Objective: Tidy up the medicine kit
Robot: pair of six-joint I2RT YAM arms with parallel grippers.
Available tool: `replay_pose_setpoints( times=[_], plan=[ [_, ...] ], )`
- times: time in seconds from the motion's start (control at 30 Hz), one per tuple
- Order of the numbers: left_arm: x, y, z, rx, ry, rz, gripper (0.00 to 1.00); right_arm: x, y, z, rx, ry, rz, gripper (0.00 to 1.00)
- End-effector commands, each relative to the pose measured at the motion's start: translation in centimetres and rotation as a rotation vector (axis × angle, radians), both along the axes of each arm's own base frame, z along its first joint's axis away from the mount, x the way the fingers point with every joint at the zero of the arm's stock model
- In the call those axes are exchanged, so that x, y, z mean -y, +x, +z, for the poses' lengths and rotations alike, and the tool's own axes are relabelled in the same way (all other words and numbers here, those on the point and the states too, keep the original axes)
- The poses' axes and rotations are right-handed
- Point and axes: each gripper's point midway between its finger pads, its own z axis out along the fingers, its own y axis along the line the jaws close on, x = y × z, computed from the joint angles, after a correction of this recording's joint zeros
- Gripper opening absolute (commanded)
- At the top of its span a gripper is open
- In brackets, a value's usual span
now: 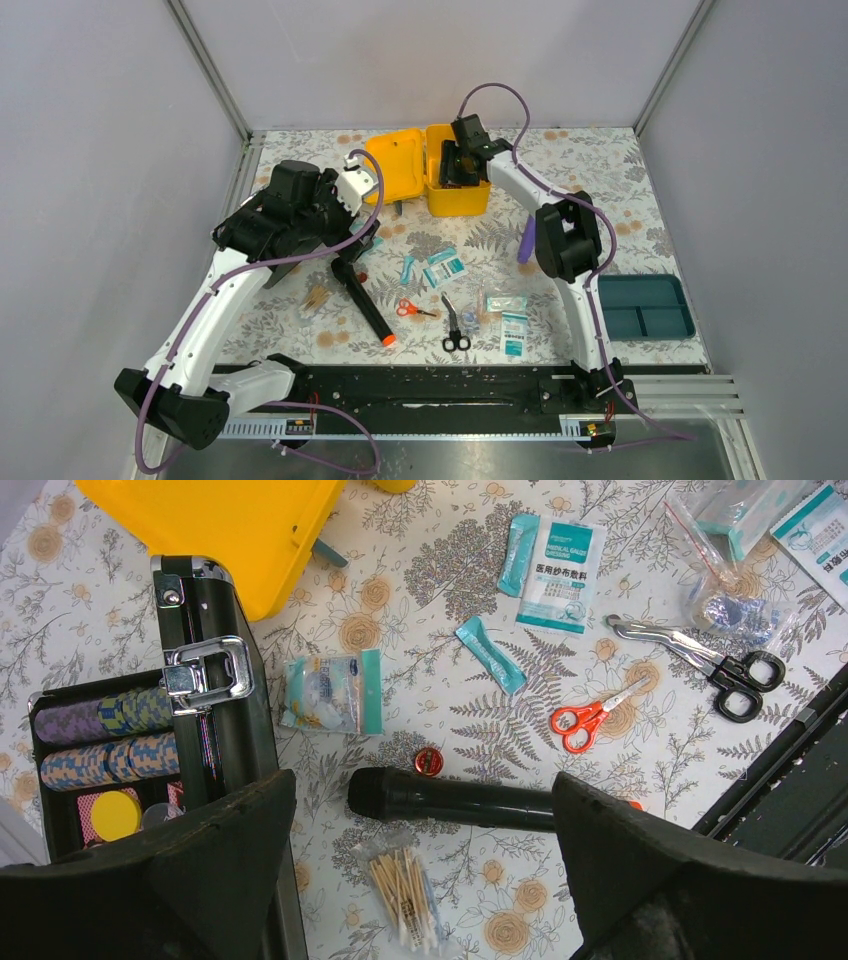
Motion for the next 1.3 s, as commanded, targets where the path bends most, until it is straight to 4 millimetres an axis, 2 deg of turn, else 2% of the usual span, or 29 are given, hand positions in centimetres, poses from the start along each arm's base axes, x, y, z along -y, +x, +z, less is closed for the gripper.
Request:
replay_pose_setpoints(
  times=[0.0,0.17,0.27,0.33,0.5,0.63,0.93,0.97,1.07,1.13,1.27],
  plan=[
    [0.0,0.6,1.3,0.054,-0.013,0.004,0.99,-1.3,-0.9,5.0,0.054,0.072,-0.013,0.6],
    [0.1,0.7,1.0,0.053,-0.021,0.003,0.99,-2.3,-2.4,4.8,0.01,0.117,0.027,0.65],
    [0.2,0.7,1.0,0.055,-0.025,0.001,0.99,-2.3,-2.7,4.7,0.01,0.115,0.04,0.71],
    [0.2,0.6,0.9,0.055,-0.024,0.0,0.99,-2.3,-2.5,5.4,0.025,0.12,0.045,0.77],
    [0.1,0.4,0.6,0.053,-0.028,-0.001,0.99,-2.4,-2.2,8.3,0.071,0.161,0.062,0.82],
    [0.3,0.4,0.3,0.054,-0.036,-0.002,0.99,-2.6,-1.9,9.4,0.102,0.167,0.08,0.89],
    [0.7,0.4,0.1,0.042,-0.052,-0.013,0.99,-3.0,-0.8,8.0,0.135,0.125,0.149,0.95],
    [0.7,0.4,0.2,0.045,-0.053,-0.013,0.99,-3.0,-0.8,8.3,0.139,0.131,0.163,0.96],
    [0.5,0.4,0.5,0.055,-0.054,-0.003,0.99,-4.1,-1.7,11.5,0.197,0.195,0.298,0.99],
    [0.3,0.7,1.0,0.071,-0.064,0.031,0.99,-4.1,-2.4,14.2,0.264,0.21,0.371,1.0],
    [0.0,2.1,4.6,0.155,-0.176,0.161,0.99,-3.2,-4.9,19.6,0.388,0.272,0.524,1.0]
  ],
)
